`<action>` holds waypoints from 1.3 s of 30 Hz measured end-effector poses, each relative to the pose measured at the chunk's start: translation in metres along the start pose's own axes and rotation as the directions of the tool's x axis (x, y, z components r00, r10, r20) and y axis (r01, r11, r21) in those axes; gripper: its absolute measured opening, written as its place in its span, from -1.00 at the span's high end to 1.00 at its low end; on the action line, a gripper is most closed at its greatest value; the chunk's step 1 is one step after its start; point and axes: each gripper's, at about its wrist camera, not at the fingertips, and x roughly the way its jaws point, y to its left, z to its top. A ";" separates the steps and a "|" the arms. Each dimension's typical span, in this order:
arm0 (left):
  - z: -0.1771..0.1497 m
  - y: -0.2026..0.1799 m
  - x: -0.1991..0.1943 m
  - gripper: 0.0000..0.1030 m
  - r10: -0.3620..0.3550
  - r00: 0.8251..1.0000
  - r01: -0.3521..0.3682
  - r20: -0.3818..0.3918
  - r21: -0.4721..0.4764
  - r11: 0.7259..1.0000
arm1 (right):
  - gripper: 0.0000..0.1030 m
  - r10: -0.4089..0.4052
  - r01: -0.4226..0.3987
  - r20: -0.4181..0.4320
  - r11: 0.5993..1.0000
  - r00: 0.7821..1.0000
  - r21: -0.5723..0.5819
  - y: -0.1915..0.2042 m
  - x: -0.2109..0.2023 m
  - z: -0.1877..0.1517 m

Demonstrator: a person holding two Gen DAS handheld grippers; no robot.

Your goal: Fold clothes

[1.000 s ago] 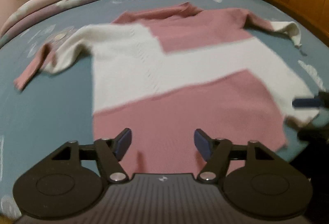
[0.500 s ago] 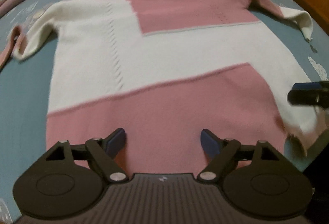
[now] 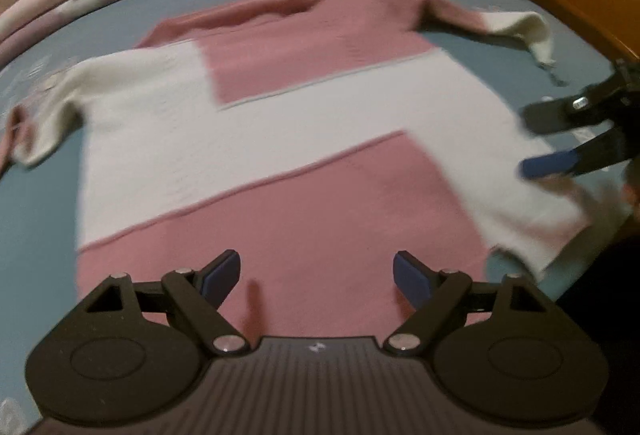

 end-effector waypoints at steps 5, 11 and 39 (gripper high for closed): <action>-0.006 -0.005 0.021 -0.68 0.034 0.999 -0.035 -0.042 -0.010 0.999 | -0.99 -0.196 0.196 0.099 0.981 0.976 0.001 -0.006 -0.024 -0.002; -0.005 -0.004 0.009 -0.68 0.020 0.999 -0.021 -0.034 -0.032 0.999 | -0.99 -0.081 0.079 0.116 0.997 0.990 0.027 -0.013 -0.035 -0.002; 0.045 -0.065 0.054 -0.73 -0.039 0.999 0.038 0.034 0.021 0.999 | -0.99 -0.195 0.213 0.276 0.977 0.941 -0.035 -0.022 -0.050 0.004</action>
